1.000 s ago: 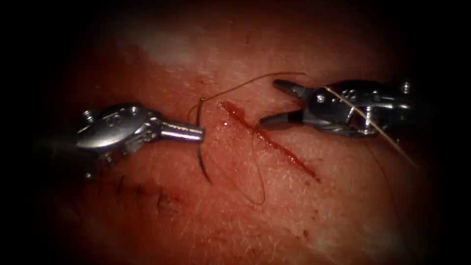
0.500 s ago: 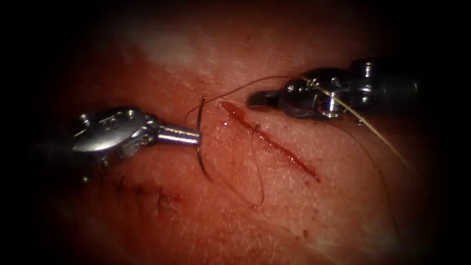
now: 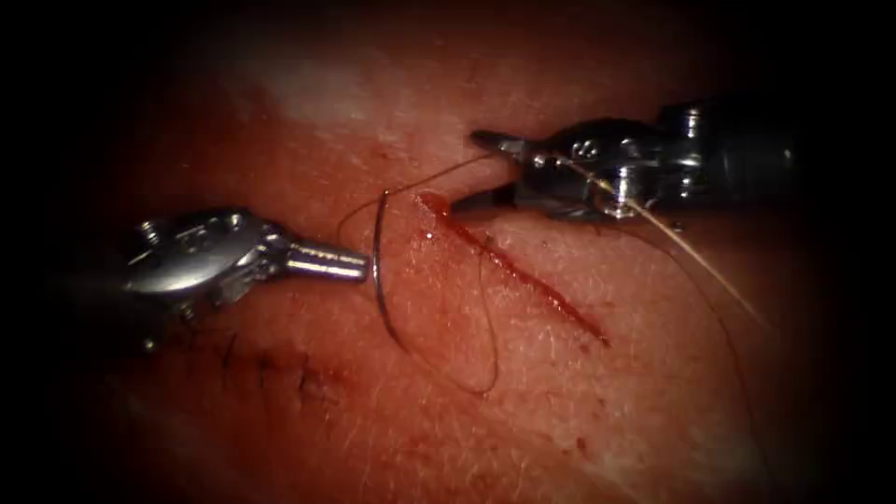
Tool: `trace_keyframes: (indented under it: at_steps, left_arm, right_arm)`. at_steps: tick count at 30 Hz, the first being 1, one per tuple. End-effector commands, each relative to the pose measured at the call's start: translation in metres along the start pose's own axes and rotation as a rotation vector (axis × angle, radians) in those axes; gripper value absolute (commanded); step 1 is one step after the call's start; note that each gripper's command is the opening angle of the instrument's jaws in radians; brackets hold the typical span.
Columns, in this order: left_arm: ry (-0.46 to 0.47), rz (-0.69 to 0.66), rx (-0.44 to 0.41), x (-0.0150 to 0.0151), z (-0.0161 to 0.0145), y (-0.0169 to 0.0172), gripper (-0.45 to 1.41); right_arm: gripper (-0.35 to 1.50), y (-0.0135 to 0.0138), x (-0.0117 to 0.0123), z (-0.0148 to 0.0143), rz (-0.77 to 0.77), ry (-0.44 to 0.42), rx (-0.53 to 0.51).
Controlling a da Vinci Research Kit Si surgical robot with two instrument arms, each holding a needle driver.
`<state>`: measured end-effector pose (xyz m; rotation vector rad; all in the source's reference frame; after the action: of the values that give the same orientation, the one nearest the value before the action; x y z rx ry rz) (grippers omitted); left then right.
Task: Wound Closure
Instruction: Use the right hand to move the suture out of the way.
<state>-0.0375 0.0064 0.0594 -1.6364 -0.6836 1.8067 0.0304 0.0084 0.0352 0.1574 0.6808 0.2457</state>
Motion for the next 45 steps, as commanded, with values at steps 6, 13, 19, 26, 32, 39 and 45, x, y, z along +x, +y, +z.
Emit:
trace_keyframes:
  at_steps: [6, 13, 19, 26, 32, 39, 45]
  left_arm:
    - [-0.001, -0.002, -0.002, -0.001, 0.0005, 0.0, -0.45]
    - [-0.001, -0.008, -0.003, -0.001, 0.0004, -0.0002, -0.45]
    - [0.0, -0.013, 0.0, -0.0011, 0.0007, -0.0004, -0.45]
    - [0.0, -0.013, 0.004, -0.0017, 0.0008, -0.0003, -0.45]
    - [0.0, -0.016, 0.006, -0.0021, 0.0007, -0.0002, -0.45]
    - [0.0, -0.016, 0.005, -0.002, 0.0008, -0.0002, -0.45]
    - [0.001, -0.024, 0.007, -0.0011, 0.001, -0.0005, -0.45]
  right_arm:
    - [1.15, -0.0012, -0.002, 0.0038, -0.008, -0.081, 0.047]
    - [-0.35, -0.0006, -0.0012, 0.0011, 0.009, -0.081, 0.116]
    - [-0.35, 0.003, 0.0027, -0.0039, 0.037, -0.005, 0.015]
    - [-0.35, 0.0122, 0.006, -0.0095, 0.11, 0.095, -0.149]
    - [-0.35, 0.0175, 0.0074, -0.0101, 0.15, 0.13, -0.191]
    - [0.68, 0.0181, 0.0055, -0.0066, 0.082, 0.126, -0.241]
    - [1.46, 0.0166, 0.0031, -0.0067, 0.076, 0.087, -0.267]
